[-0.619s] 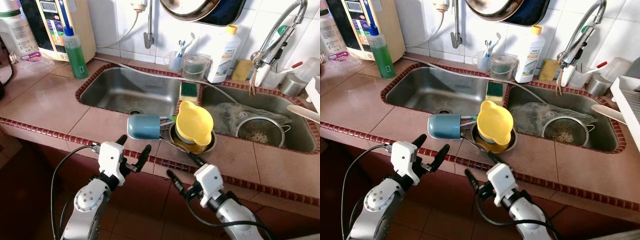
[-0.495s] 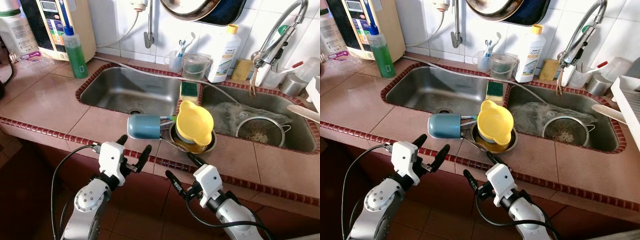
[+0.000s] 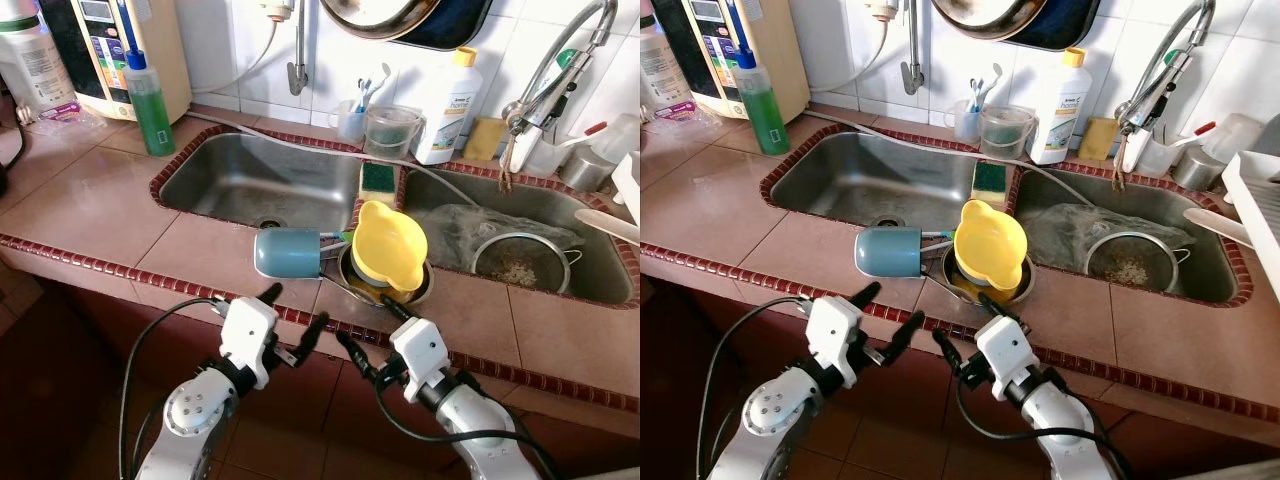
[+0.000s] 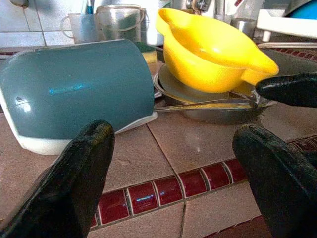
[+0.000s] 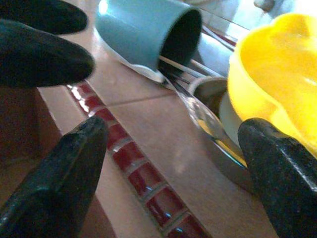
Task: Kitchen organization
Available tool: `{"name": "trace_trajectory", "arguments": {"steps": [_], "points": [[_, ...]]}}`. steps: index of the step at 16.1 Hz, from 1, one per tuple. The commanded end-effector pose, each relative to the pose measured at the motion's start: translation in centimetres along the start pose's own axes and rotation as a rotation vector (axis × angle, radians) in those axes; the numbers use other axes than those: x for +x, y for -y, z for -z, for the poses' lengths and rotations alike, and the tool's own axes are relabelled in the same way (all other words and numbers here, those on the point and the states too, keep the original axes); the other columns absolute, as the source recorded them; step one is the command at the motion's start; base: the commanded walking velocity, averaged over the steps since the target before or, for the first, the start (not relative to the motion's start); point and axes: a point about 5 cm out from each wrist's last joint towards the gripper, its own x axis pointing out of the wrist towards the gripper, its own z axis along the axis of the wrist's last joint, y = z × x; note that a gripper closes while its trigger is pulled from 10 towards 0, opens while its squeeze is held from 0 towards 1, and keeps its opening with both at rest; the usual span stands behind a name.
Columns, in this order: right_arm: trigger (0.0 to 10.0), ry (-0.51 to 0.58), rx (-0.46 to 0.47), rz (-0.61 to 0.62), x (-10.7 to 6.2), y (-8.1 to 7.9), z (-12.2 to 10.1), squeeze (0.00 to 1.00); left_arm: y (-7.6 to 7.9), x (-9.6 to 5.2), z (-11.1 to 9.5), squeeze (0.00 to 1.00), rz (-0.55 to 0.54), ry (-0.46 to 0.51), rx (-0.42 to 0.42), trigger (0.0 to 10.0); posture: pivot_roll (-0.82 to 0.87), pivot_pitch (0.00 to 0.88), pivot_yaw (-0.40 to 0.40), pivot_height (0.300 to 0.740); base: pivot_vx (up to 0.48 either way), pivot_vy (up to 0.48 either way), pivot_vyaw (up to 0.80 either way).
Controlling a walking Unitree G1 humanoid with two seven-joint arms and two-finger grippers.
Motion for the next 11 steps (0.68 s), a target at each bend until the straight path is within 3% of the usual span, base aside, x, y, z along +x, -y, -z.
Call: {"name": "trace_trajectory", "arguments": {"steps": [1, 4, 6, 8, 11], "points": [[10.0, -0.016, -0.023, 0.017, -0.2, 0.6, 0.3, 0.00, 0.3, 0.0, -0.3, 0.00, 0.015, 0.003, 0.008, 10.0, -0.09, 0.041, -0.039, 0.740, 0.000, 0.000, 0.00], [10.0, -0.050, -0.113, 0.030, -0.2, 1.1, 0.6, 0.00, 0.6, 0.0, -0.3, 0.00, 0.034, -0.008, -0.002, 10.0, -0.09, 0.041, -0.036, 0.740, 0.000, 0.000, 0.00], [10.0, -0.106, -0.298, 0.017, 0.0, 1.5, 1.4, 0.00, 0.7, 0.0, -0.5, 0.00, 0.052, -0.010, 0.003, 10.0, -0.09, 0.041, -0.032, 0.740, 0.000, 0.000, 0.00], [10.0, -0.117, -0.390, -0.007, 0.1, 1.5, 1.7, 0.00, 0.6, -0.1, -0.7, 0.00, 0.062, -0.012, -0.006, 10.0, -0.09, 0.039, -0.032, 0.740, 0.000, 0.000, 0.00], [10.0, -0.116, -0.435, -0.037, 0.1, 1.2, 1.9, 0.00, 0.0, -0.4, -1.1, 0.00, 0.060, -0.013, -0.002, 10.0, -0.08, 0.032, -0.034, 0.740, 0.000, 0.000, 0.00]]}}
